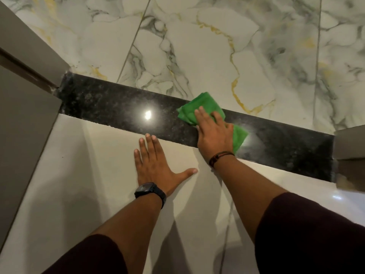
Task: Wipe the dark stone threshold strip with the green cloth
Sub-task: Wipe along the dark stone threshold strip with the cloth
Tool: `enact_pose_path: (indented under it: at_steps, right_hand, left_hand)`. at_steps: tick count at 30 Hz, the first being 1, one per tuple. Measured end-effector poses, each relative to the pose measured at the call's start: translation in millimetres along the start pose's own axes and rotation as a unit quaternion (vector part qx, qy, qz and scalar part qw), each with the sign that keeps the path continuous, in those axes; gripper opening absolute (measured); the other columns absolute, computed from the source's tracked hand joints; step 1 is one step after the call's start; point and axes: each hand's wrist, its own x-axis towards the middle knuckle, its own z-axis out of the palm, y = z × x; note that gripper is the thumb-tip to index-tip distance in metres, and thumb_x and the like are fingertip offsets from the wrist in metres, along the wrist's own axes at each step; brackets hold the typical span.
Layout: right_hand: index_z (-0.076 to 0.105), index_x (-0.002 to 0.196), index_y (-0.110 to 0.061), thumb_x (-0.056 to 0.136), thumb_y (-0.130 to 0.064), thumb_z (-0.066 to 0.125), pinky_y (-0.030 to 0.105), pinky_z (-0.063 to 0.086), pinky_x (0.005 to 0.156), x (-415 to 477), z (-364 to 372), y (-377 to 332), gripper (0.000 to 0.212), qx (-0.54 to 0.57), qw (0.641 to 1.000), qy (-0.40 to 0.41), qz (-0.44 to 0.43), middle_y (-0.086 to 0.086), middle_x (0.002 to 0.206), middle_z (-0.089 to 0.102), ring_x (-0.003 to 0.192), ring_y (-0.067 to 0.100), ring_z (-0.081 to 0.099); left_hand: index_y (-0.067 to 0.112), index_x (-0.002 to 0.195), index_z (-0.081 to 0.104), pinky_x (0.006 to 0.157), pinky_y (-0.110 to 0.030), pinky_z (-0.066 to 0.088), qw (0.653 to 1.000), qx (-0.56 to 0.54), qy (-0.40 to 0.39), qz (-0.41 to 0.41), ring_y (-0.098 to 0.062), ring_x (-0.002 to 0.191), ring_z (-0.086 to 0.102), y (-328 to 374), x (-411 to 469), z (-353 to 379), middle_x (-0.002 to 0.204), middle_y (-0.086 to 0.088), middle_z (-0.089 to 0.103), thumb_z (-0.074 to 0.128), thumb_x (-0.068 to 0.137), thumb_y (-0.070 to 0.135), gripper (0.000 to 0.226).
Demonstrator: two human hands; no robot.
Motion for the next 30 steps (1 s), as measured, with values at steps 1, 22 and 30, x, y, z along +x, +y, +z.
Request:
enact_pose_path:
  at_steps: [1,22,30]
  right_hand:
    - [0.042,0.140,-0.031,0.092,-0.025,0.048,0.042,0.034,0.086,-11,-2,9,0.048,-0.012,1.000,0.005,-0.016,-0.012,0.148,0.041,0.129,0.024,0.041]
    - [0.045,0.139,-0.025,0.090,-0.024,0.049,0.038,0.036,0.073,-103,-43,156,0.049,-0.070,0.996,0.035,0.032,-0.005,0.144,0.048,0.119,0.029,0.050]
    - [0.042,0.141,-0.021,0.092,-0.031,0.041,0.052,0.031,0.105,-105,-45,169,0.050,-0.055,0.992,0.047,0.102,0.006,0.149,0.040,0.137,0.030,0.033]
  left_hand:
    - [0.005,0.148,-0.019,0.118,-0.048,-0.006,1.000,-0.001,0.001,-0.001,-0.028,0.145,-0.019,4,0,1,0.159,-0.015,-0.017,0.018,0.047,0.106,0.148]
    - [0.005,0.145,-0.028,0.117,-0.047,-0.011,0.999,0.008,-0.022,0.050,-0.029,0.142,-0.026,67,-21,12,0.158,-0.015,-0.024,0.014,0.049,0.105,0.144]
    - [0.007,0.144,-0.031,0.116,-0.047,-0.013,0.997,0.017,-0.036,0.071,-0.028,0.141,-0.029,72,-30,17,0.157,-0.014,-0.027,0.011,0.048,0.106,0.144]
